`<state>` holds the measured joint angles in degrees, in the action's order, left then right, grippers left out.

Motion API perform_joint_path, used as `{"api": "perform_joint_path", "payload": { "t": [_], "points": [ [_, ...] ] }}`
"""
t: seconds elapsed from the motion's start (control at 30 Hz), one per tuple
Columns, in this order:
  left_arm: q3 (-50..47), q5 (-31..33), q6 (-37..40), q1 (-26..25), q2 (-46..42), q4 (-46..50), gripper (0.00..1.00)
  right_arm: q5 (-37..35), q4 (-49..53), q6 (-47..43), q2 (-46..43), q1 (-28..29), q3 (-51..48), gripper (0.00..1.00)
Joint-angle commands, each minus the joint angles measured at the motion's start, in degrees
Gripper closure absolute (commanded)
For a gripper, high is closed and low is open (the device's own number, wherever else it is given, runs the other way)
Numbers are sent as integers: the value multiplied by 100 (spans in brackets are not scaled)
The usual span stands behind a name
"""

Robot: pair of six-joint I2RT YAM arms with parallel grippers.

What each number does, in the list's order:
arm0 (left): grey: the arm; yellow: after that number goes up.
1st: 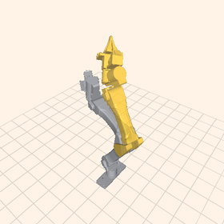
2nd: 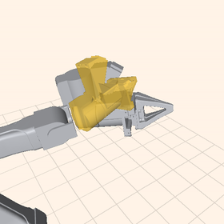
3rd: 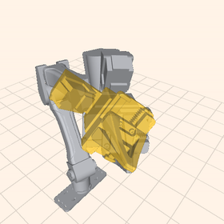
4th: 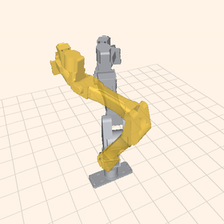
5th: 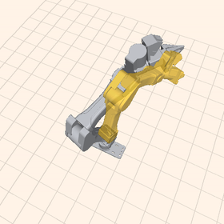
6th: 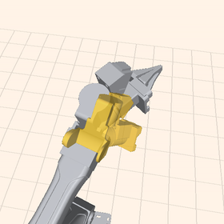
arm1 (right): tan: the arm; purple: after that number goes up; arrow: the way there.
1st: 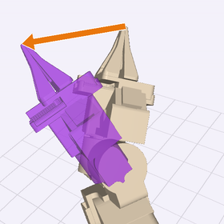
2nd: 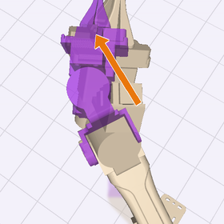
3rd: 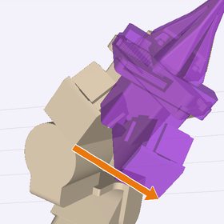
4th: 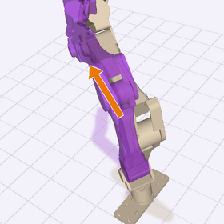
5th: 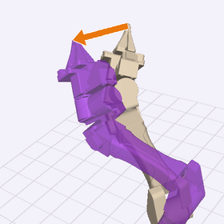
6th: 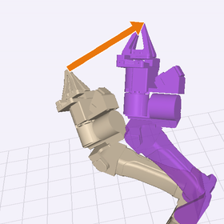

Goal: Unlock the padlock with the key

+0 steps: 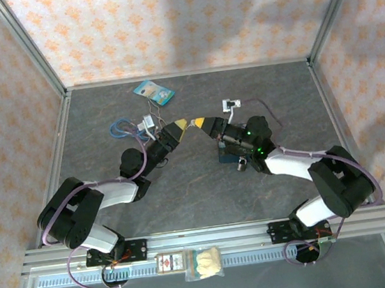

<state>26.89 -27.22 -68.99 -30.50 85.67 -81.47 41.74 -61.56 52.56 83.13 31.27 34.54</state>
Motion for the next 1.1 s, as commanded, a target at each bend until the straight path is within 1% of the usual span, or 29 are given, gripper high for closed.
{"api": "perform_joint_path", "payload": {
  "t": [0.0,0.1,0.2,0.23,0.37,0.57,0.63,0.67,0.73,0.83,0.93,1.07],
  "points": [
    [35,17,-53,-85,140,-405,43,-89,-551,70,53,55,-10,100],
    [43,-2,-75,-105,203,-446,46,-100,-583,89,97,81,11,100],
    [44,-11,-95,-105,227,-508,53,-155,-571,92,76,90,-22,100],
    [40,-11,-88,-105,231,-510,56,-180,-569,91,80,91,-34,100],
    [35,-2,-36,-106,183,-471,76,-245,-507,54,67,90,-69,100],
    [52,-11,106,-105,74,-297,100,-267,-431,20,62,90,-97,100],
    [90,-88,272,-73,-23,-74,100,-107,-180,-138,3,90,-32,99],
    [131,-184,398,-20,-92,75,100,-24,148,-363,-71,82,39,91],
    [297,-573,805,160,-287,866,100,-18,1437,-1216,-407,66,326,75],
    [736,-1274,1677,427,-578,2360,100,-182,3049,-2415,-833,28,748,64],
    [1214,-1657,2793,554,-830,4011,100,77,3793,-2960,-1047,-117,988,57],
    [1759,-2119,3968,619,-934,5545,100,648,4230,-3382,-1048,-248,1181,55]
  ]
}}
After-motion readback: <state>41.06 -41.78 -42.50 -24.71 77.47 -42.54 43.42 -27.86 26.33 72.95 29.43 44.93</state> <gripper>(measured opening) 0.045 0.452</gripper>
